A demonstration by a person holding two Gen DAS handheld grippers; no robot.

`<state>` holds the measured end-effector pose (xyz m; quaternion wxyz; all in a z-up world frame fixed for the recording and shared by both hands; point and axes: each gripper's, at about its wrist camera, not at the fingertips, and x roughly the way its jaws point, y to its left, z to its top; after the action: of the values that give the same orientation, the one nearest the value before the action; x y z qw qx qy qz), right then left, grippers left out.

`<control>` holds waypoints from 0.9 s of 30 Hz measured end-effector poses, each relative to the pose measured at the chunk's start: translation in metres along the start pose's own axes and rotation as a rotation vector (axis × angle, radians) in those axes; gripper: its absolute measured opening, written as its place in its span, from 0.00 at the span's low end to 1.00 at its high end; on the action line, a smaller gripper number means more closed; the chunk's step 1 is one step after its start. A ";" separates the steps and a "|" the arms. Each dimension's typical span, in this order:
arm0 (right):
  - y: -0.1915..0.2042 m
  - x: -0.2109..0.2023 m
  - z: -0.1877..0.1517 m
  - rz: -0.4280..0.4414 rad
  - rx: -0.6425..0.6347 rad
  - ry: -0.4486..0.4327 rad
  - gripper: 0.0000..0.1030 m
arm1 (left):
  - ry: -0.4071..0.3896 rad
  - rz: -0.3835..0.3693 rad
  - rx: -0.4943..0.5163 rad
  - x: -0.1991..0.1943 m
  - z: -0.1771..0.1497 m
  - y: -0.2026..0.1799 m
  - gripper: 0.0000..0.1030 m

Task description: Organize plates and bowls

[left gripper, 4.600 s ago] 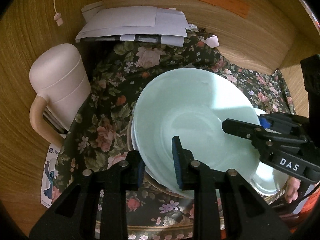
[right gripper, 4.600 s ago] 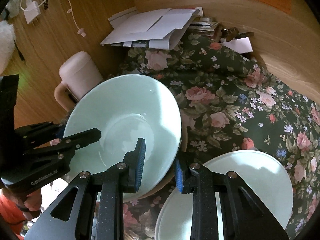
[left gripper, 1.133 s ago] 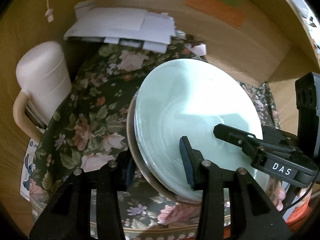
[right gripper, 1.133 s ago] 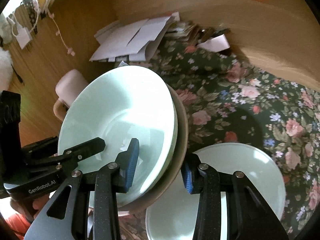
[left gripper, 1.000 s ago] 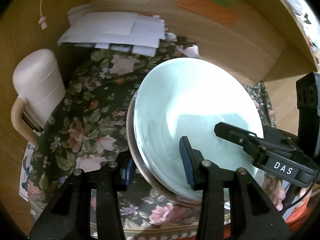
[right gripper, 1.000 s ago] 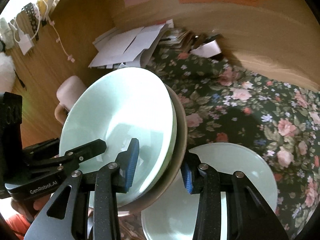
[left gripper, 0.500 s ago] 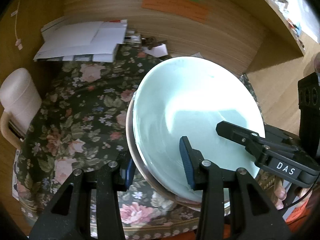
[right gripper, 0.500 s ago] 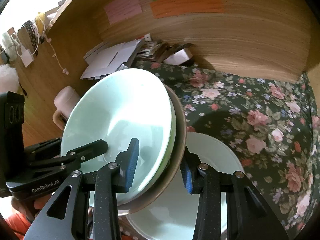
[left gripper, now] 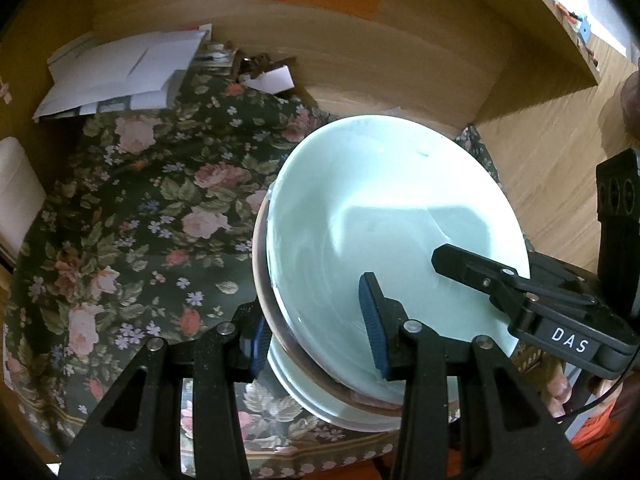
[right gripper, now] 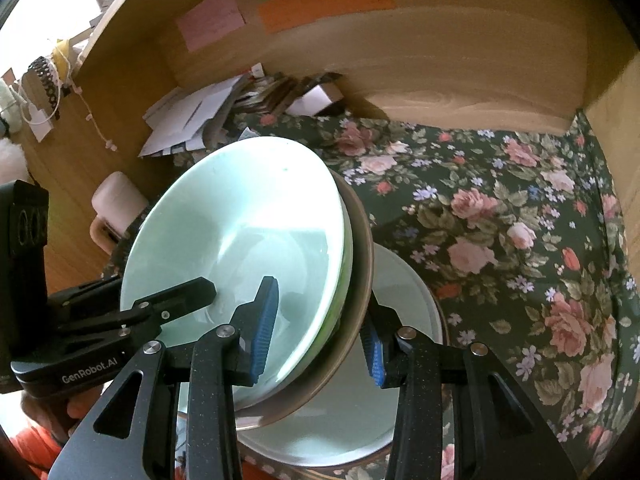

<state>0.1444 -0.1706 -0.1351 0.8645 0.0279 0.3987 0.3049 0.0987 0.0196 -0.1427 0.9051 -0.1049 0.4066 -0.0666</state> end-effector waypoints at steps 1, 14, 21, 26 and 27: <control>-0.002 0.001 -0.001 0.001 0.003 0.004 0.35 | 0.005 0.000 0.000 0.002 0.000 -0.001 0.40; -0.022 0.022 -0.010 -0.008 0.060 0.073 0.35 | 0.086 -0.014 -0.001 0.030 -0.004 -0.005 0.40; -0.026 0.024 -0.012 -0.004 0.071 0.076 0.34 | 0.092 -0.046 -0.013 0.035 -0.005 0.000 0.40; -0.023 0.015 -0.010 -0.028 0.057 0.031 0.36 | 0.088 -0.059 -0.029 0.033 -0.004 0.002 0.40; -0.023 0.013 -0.009 -0.032 0.055 0.025 0.37 | 0.076 -0.050 -0.026 0.030 -0.004 0.002 0.40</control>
<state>0.1558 -0.1840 -0.1569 0.8631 0.0414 0.4182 0.2801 0.1158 0.0148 -0.1677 0.8856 -0.1240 0.4389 -0.0877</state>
